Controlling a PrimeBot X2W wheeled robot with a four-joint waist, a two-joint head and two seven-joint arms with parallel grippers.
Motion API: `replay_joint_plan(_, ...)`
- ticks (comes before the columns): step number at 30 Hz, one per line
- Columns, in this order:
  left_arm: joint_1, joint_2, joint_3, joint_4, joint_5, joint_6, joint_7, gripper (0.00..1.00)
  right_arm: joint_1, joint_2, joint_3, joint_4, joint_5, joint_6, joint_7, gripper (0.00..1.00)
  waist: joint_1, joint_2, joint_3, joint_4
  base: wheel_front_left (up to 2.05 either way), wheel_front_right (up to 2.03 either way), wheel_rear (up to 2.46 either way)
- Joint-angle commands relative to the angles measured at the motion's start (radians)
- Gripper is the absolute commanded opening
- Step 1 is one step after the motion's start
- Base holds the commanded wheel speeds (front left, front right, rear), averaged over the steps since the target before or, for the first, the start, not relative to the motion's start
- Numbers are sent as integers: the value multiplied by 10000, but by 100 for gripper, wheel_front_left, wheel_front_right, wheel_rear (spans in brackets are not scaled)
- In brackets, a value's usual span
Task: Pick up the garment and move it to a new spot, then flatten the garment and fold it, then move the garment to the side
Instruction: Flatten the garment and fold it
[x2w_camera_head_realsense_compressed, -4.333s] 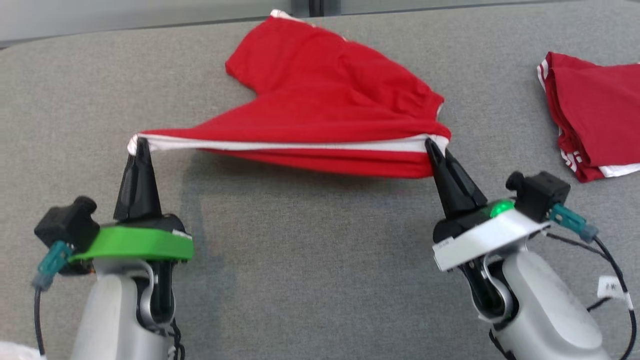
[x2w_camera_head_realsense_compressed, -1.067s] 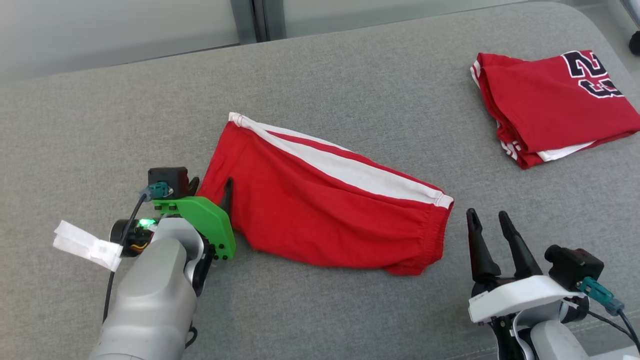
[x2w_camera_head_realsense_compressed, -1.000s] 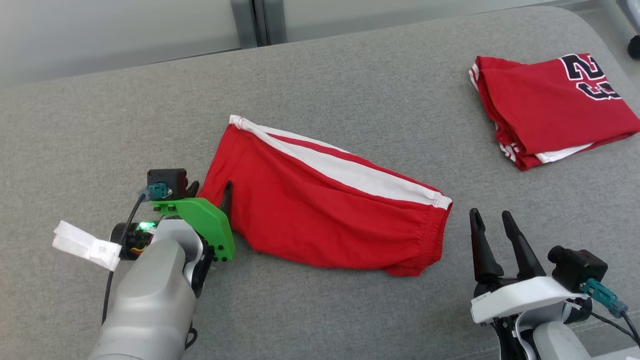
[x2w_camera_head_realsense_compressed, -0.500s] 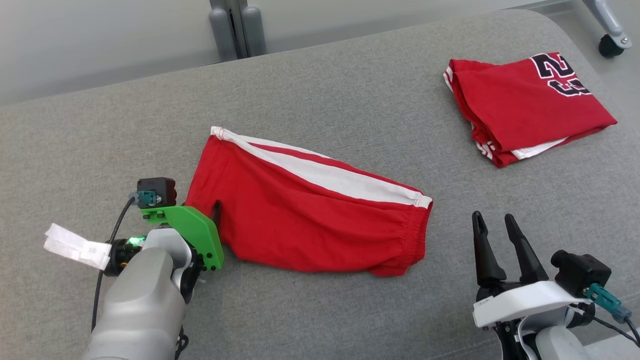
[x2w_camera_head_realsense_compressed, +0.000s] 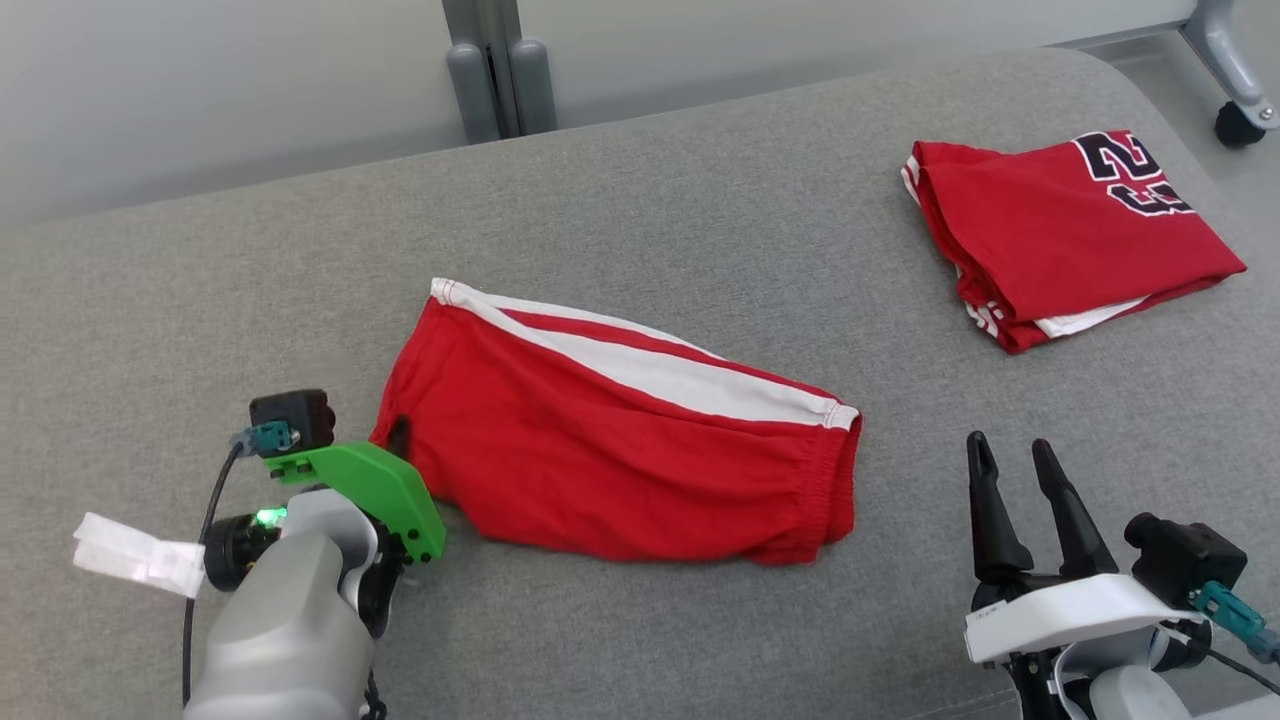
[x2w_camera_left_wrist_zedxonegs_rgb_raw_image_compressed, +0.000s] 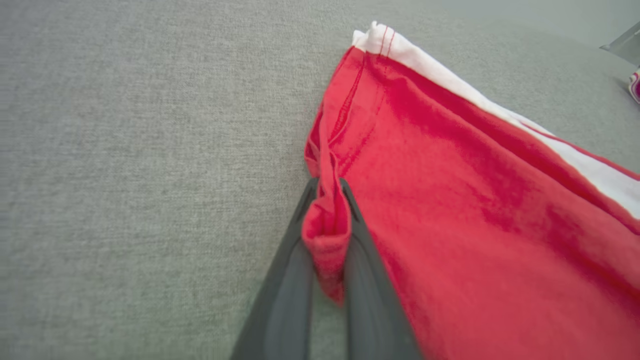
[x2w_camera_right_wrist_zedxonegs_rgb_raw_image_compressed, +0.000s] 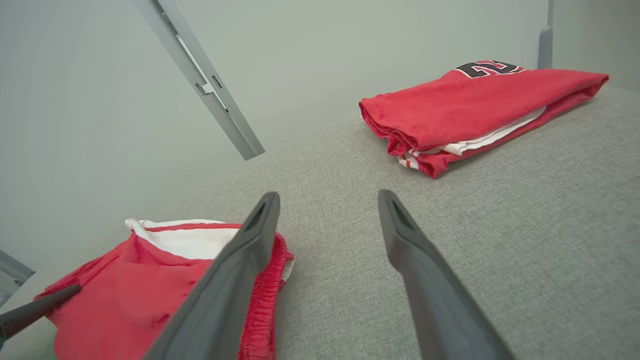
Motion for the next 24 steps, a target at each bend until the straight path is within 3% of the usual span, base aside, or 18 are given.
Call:
replay_joint_plan(1, 328, 21, 42, -55, -119, -38, -126, 0, 128, -18, -83, -54, -45, -13, -32, 100, 0, 0, -151, 196, 0, 0, 0)
replay_joint_plan(8, 1237, -84, 81, -452, -500, -43, -470, 0, 271, -15, -146, -66, -76, -15, -33, 100, 0, 0, -394, 556, 0, 0, 0)
replay_joint_plan(24, 3947, -188, 54, -2831, -929, 1125, -1099, 0, 673, -13, -472, -32, -396, -13, 218, 100, 0, 0, -1165, 1300, 0, 0, 0)
